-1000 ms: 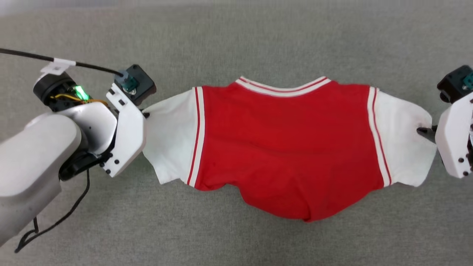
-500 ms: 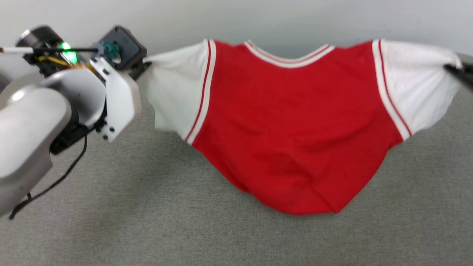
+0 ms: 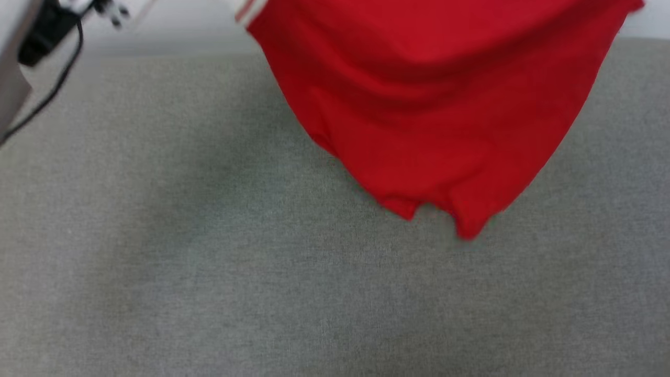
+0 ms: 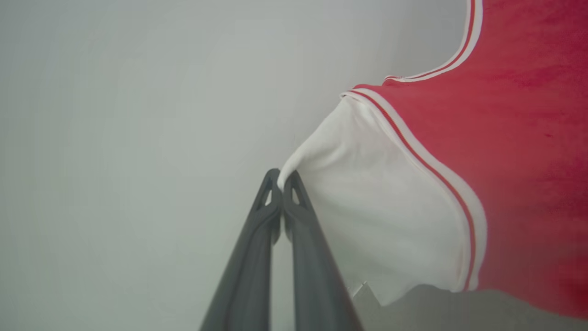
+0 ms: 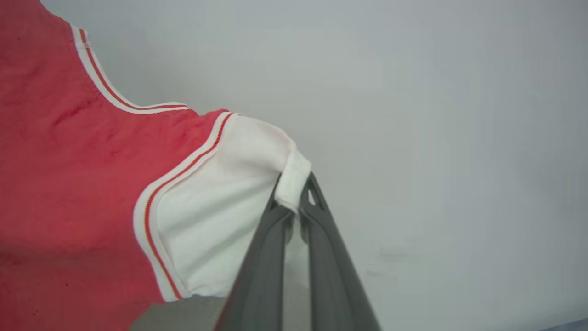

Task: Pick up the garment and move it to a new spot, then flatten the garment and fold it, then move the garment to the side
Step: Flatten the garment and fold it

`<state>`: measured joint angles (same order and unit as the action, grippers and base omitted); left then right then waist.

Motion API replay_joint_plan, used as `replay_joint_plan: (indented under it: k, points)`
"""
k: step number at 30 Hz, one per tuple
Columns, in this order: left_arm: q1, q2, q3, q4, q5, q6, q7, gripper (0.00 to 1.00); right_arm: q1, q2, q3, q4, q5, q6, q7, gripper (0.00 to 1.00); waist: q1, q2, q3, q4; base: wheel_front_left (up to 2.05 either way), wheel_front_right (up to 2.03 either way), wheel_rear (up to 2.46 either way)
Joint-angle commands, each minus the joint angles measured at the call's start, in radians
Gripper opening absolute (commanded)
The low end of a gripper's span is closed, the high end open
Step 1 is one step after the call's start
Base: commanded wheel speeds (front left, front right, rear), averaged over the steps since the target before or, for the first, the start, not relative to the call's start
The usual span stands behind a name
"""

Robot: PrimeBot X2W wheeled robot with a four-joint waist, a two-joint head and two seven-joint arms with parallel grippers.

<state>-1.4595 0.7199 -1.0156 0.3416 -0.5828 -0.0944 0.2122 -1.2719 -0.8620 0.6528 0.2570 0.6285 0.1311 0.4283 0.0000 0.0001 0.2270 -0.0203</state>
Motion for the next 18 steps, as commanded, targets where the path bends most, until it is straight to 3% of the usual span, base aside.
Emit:
replay_joint_plan:
  k: [1, 10, 18]
  points:
    - [-0.055, -0.014, 0.010, 0.027, 0.023, 0.002, -0.017, 0.00, -0.066, 0.026, -0.010, 0.027, -0.026, -0.001, -0.008, 0.00, 0.0000, -0.0001, 0.061, -0.005, 0.00, 0.00, 0.00]
    - [-0.313, -0.076, 0.068, 0.170, 0.097, 0.007, -0.109, 0.00, -0.361, 0.123, -0.049, 0.185, -0.144, -0.001, -0.101, 0.00, 0.0000, -0.0001, 0.194, -0.007, 0.00, 0.00, 0.00]
    - [-0.469, -0.138, 0.098, 0.300, 0.114, 0.000, -0.190, 0.00, -0.530, 0.186, -0.046, 0.313, -0.212, -0.001, -0.195, 0.00, 0.0000, -0.0001, 0.244, -0.003, 0.00, 0.00, 0.00]
